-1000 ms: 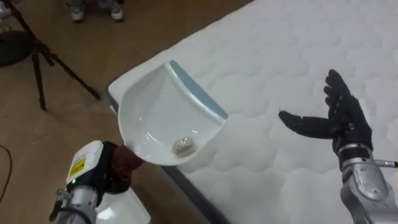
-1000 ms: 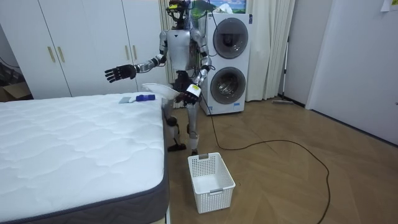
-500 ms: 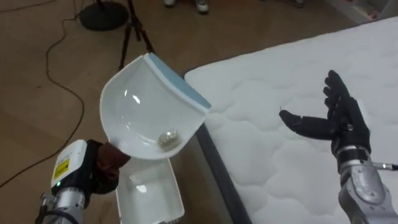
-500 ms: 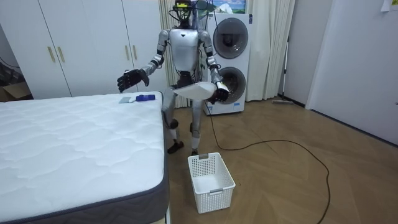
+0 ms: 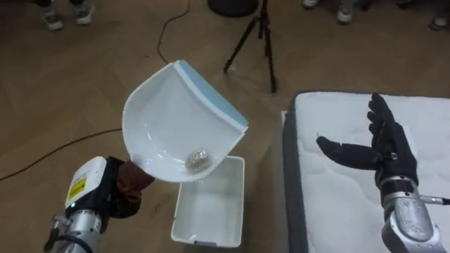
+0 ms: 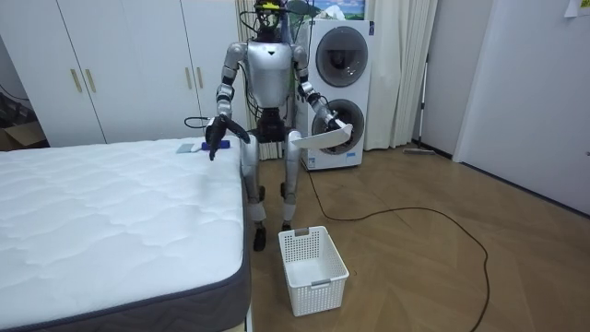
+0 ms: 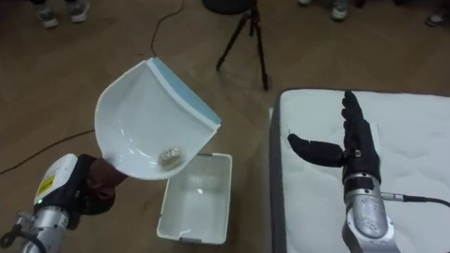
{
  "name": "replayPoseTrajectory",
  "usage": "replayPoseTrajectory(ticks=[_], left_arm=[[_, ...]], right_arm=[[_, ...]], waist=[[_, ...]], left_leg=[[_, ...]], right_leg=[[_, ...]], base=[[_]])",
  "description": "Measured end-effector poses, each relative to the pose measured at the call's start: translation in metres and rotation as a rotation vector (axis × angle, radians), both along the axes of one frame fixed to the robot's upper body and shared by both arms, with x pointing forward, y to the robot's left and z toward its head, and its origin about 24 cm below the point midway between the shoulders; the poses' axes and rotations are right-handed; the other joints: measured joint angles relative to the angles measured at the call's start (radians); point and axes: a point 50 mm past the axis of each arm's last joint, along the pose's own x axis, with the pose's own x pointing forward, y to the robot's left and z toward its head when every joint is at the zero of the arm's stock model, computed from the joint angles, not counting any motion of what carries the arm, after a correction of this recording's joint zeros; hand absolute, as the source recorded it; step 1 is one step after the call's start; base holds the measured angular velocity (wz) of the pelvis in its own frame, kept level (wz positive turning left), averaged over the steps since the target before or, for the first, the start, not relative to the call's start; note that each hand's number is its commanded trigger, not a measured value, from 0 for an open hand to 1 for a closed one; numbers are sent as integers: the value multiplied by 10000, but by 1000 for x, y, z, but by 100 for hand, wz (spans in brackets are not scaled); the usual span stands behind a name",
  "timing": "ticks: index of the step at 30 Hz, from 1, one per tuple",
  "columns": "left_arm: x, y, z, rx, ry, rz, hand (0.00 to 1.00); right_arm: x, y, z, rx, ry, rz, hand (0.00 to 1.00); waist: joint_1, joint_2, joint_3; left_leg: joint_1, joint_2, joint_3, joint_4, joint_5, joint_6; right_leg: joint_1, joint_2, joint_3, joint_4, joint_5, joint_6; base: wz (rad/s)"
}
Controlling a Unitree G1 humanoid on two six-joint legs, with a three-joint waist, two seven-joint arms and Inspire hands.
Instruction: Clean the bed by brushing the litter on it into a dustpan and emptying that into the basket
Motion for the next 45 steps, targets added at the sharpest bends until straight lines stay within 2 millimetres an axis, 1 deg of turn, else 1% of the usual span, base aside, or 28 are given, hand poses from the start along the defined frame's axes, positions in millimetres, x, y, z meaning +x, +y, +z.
replayPoseTrajectory(ticks=[2, 3, 5, 8, 11, 13, 14, 15, 16, 18, 19, 20, 21, 22, 23, 24, 25, 26, 27, 28, 29, 30, 31, 33, 35, 37, 39, 45], left_arm=[[0, 1, 0, 20, 5, 10, 100], [1, 1, -1, 18, 81, 22, 100], [1, 2, -4, 17, 255, 53, 100], [-2, 7, -10, 112, 773, 106, 100], [0, 10, -16, 215, 1181, 96, 100], [6, 14, -12, 432, 1193, -42, 100], [10, 15, -9, 566, 1114, -133, 100], [16, 17, -4, 725, 988, -283, 100], [21, 17, -1, 823, 921, -419, 100], [40, 18, 13, 1464, 745, -1132, 100], [43, 19, 16, 1615, 768, -1298, 100], [47, 23, 20, 1929, 868, -1558, 100], [50, 27, 24, 2359, 1084, -1846, 100], [52, 28, 25, 2577, 1240, -2012, 100], [55, 29, 28, 3038, 1481, -2306, 100], [58, 29, 30, 3319, 1660, -2574, 100], [60, 28, 31, 3453, 1715, -2677, 100], [63, 28, 34, 3694, 1772, -2828, 100], [68, 27, 37, 3938, 1750, -2922, 100], [70, 26, 38, 4052, 1745, -2975, 100], [73, 26, 39, 4344, 1845, -3141, 100], [76, 27, 40, 4750, 2044, -3359, 100], [77, 27, 40, 5003, 2153, -3467, 100], [79, 30, 35, 5622, 2718, -3813, 100], [80, 30, 32, 5840, 3122, -3952, 100], [79, 36, 32, 6093, 3322, -3933, 100], [82, 43, 38, 6487, 3358, -3817, 100], [92, 52, 46, 7643, 3717, -3865, 100]], right_arm=[[1, 1, 0, -107, 12, 45, 0], [0, 1, -1, -142, 79, 50, 0], [0, -1, -3, -205, 192, 3, 0], [-1, -3, -7, -224, 337, -81, 0], [0, -8, -9, -386, 362, -160, 0], [0, -11, -14, -407, 622, -266, 0], [-1, -12, -16, -417, 734, -288, 0], [-1, -13, -17, -455, 773, -288, 0], [-1, -13, -17, -466, 768, -299, 0], [1, -13, -19, -479, 886, -278, 0], [2, -13, -20, -481, 913, -227, 0], [3, -10, -20, -586, 967, -14, 0], [3, -7, -23, -732, 1117, 214, 0], [3, -6, -25, -768, 1207, 275, 0], [2, -5, -28, -784, 1364, 344, 0], [1, -5, -32, -808, 1560, 363, 0], [1, -6, -34, -827, 1651, 366, 0], [-1, -6, -38, -901, 1885, 352, 0], [-3, -8, -42, -1005, 2101, 305, 0], [-4, -9, -44, -1067, 2211, 282, 0], [-5, -10, -47, -1179, 2340, 254, 0], [-4, -10, -47, -1207, 2348, 200, 0], [-3, -10, -46, -1224, 2313, 169, 0], [5, -11, -40, -1655, 2043, 277, 0], [7, -11, -36, -1790, 1794, 389, 0], [12, -7, -33, -1803, 1549, 583, 0], [17, -7, -28, -1847, 1300, 641, 0], [19, -6, -26, -1983, 1188, 839, 0]], waist=[[-20, 5, 12], [-63, 7, 20], [-135, 10, 24], [-298, 34, 41], [-380, 218, 150], [-430, 290, 180], [-453, 341, 187], [-515, 448, 200], [-547, 514, 219], [-656, 698, 266], [-746, 773, 276], [-907, 927, 262], [-952, 1011, 261], [-991, 1075, 250], [-1176, 1202, 247], [-1353, 1335, 245], [-1404, 1405, 239], [-1480, 1524, 222], [-1509, 1614, 236], [-1566, 1666, 245], [-1741, 1756, 251], [-1881, 1765, 256], [-1948, 1783, 259], [-2191, 2088, 357], [-2358, 2278, 345], [-2544, 2343, 343], [-2752, 2485, 374], [-2869, 2597, 386]], left_leg=[[-52, 25, 242, 13, -7, 12], [-101, 47, 368, 6, -10, 16], [-257, 90, 531, 28, -14, 21], [-496, 258, 1004, 29, -41, 65], [-814, 273, 1032, 224, -56, 86], [-1028, 311, 1169, 338, -55, 88], [-1149, 382, 1410, 390, -79, 127], [-1358, 439, 1546, 561, -105, 165], [-1483, 447, 1562, 675, -140, 214], [-1809, 401, 1628, 942, -165, 257], [-1884, 394, 1636, 1030, -180, 281], [-2023, 376, 1705, 1122, -213, 335], [-2062, 365, 1874, 1126, -209, 350], [-2086, 343, 1906, 1126, -203, 364], [-2134, 232, 1906, 1090, -163, 433], [-2209, 198, 2005, 1082, -127, 495], [-2264, 176, 2034, 1089, -116, 515], [-2393, 127, 2088, 1093, -97, 549], [-2500, 84, 2156, 1094, -75, 580], [-2554, 57, 2159, 1096, -58, 588], [-2662, -10, 2197, 1086, 7, 611], [-2747, -75, 2385, 1075, 53, 650], [-2806, -126, 2436, 1088, 62, 666], [-3001, -145, 2670, 1104, 99, 722], [-3080, -154, 2823, 1094, 103, 729], [-3189, -181, 2967, 1105, 98, 731], [-3427, -185, 3040, 1249, 89, 735], [-3440, -200, 3261, 1255, 69, 710]], right_leg=[[-36, -20, 2, 123, -145, -6], [-37, -102, -116, 178, -209, 2], [-52, -93, -150, 162, -287, -3], [-151, -57, -143, 158, -355, -6], [-297, -59, -255, 197, -367, -7], [-498, -89, -261, 345, -390, 6], [-626, -107, -249, 447, -418, 12], [-822, -122, -210, 625, -445, 29], [-935, -122, -169, 738, -480, 44], [-1392, -255, -92, 1278, -601, 89], [-1482, -276, -63, 1405, -621, 108], [-1684, -311, 72, 1645, -669, 160], [-1877, -332, 333, 1825, -702, 173], [-1956, -348, 414, 1898, -709, 184], [-2096, -457, 479, 2072, -785, 246], [-2299, -547, 523, 2286, -818, 288], [-2392, -594, 530, 2388, -829, 293], [-2588, -607, 676, 2486, -845, 313], [-2776, -615, 786, 2613, -867, 325], [-2874, -623, 832, 2711, -876, 336], [-3104, -754, 937, 2975, -912, 384], [-3379, -914, 1042, 3285, -1033, 409], [-3513, -973, 1069, 3404, -1101, 396], [-3794, -1101, 1092, 3544, -1158, 377], [-3985, -1160, 1141, 3690, -1177, 375], [-4202, -1261, 1144, 3868, -1267, 349], [-4477, -1281, 1206, 4039, -1327, 328], [-4727, -1292, 1468, 4334, -1452, 286]], base=[[49], [50], [57], [44], [23], [16], [9], [8], [11], [4], [0], [-16], [-24], [-24], [-4], [0], [-8], [-15], [-14], [0], [5], [0], [-13], [-19], [-16], [-13], [0], [-6]])
